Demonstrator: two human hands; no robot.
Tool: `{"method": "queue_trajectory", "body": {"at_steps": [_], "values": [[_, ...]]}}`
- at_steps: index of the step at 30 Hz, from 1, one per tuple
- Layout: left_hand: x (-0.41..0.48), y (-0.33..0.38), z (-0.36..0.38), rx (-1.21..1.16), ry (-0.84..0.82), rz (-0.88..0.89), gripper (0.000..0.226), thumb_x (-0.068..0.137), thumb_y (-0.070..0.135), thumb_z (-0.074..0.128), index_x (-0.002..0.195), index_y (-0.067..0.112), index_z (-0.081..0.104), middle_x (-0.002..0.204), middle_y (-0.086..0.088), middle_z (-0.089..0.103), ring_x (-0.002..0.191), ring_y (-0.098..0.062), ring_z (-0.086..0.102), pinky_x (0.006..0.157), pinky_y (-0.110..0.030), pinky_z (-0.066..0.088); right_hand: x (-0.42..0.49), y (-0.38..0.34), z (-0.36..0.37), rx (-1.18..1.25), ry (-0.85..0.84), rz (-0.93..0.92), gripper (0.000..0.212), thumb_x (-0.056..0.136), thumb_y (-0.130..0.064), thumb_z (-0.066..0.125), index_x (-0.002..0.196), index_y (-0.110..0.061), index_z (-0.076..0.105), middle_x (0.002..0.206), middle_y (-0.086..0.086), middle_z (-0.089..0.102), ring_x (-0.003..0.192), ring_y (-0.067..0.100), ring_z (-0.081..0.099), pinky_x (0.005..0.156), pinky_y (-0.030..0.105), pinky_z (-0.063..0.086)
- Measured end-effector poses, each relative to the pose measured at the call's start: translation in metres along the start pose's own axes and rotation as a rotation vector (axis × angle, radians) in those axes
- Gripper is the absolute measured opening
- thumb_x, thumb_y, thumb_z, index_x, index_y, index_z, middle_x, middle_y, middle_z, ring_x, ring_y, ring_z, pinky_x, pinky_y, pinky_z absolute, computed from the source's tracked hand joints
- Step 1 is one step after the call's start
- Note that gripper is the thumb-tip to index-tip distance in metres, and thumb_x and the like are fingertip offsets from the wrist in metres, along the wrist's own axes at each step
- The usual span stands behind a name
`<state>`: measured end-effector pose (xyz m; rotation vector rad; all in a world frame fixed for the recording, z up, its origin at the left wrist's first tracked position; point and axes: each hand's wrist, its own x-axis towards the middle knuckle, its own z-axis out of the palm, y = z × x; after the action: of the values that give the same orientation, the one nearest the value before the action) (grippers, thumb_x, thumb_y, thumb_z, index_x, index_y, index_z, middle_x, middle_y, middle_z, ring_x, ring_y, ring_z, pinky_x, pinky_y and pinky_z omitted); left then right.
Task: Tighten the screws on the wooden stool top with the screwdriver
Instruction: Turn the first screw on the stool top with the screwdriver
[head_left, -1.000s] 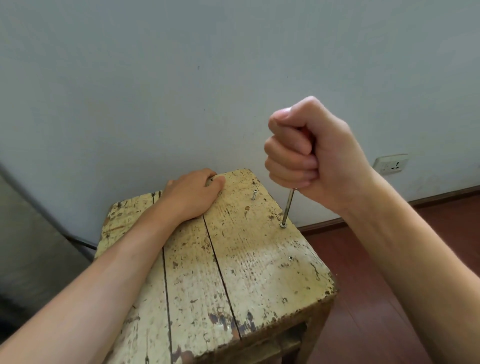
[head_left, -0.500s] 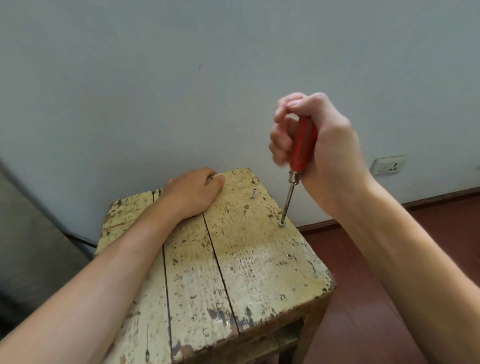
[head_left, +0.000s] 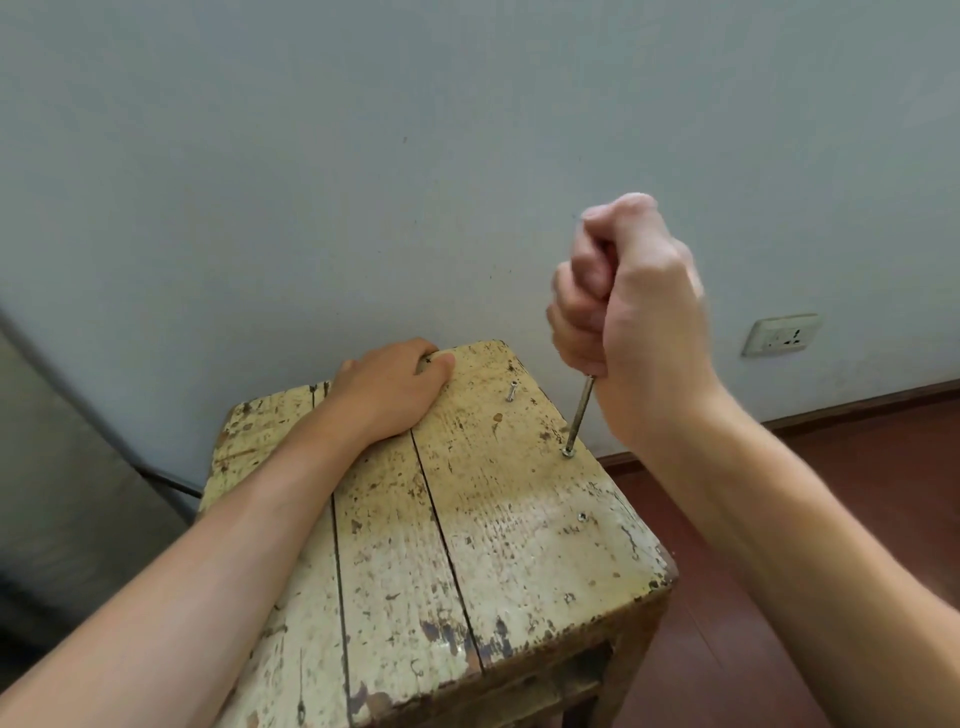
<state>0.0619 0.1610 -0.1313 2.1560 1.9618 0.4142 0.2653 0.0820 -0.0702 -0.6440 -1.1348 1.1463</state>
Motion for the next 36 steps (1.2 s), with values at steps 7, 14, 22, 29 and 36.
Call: {"method": "queue_trajectory", "body": {"at_steps": [7,14,22,29,36], "values": [[0.0,0.001,-0.001,0.001,-0.01,0.006,0.048,0.104,0.057,0.031,0.133,0.029,0.057,0.132,0.003,0.063,0.124,-0.024,0.055,0.109,-0.048,0.036,0.009,0.0,-0.009,-0.008,-0.026,-0.01,0.026,0.089,-0.025,0.048,0.064,-0.023,0.057,0.058,-0.003,0.047,0.05,0.015,0.04,0.049,0.028,0.034],[0.002,-0.001,0.001,-0.007,-0.004,0.01,0.044,0.103,0.057,0.033,0.126,0.03,0.06,0.123,0.006,0.065,0.117,-0.023,0.058,0.108,-0.048,0.038,0.027,-0.02,-0.035,0.087,-0.742,0.219,0.018,0.088,-0.018,0.062,0.089,-0.018,0.08,0.08,0.005,0.076,0.066,0.019,0.07,0.067,0.026,0.055],[0.001,-0.001,0.0,-0.005,-0.008,-0.002,0.046,0.103,0.058,0.032,0.13,0.031,0.058,0.128,0.007,0.063,0.122,-0.023,0.056,0.108,-0.046,0.037,0.002,-0.007,-0.004,0.011,-0.127,0.056,0.049,0.1,-0.022,0.045,0.056,-0.027,0.025,0.047,-0.007,0.021,0.04,0.014,0.015,0.042,0.019,0.015],[0.0,-0.001,0.0,-0.012,-0.015,0.003,0.048,0.104,0.057,0.031,0.133,0.03,0.057,0.133,0.005,0.062,0.124,-0.023,0.054,0.111,-0.048,0.033,0.001,-0.004,-0.006,-0.028,0.078,-0.021,0.034,0.1,-0.028,0.049,0.067,-0.023,0.045,0.052,-0.006,0.037,0.046,0.015,0.031,0.045,0.025,0.028],[0.003,-0.001,0.001,-0.009,-0.011,0.002,0.046,0.102,0.058,0.032,0.129,0.032,0.058,0.128,0.006,0.064,0.121,-0.023,0.056,0.109,-0.048,0.036,0.024,-0.016,-0.037,0.203,-0.59,0.247,0.022,0.085,-0.014,0.065,0.103,-0.016,0.076,0.096,0.011,0.076,0.086,0.024,0.074,0.082,0.029,0.058]]}}
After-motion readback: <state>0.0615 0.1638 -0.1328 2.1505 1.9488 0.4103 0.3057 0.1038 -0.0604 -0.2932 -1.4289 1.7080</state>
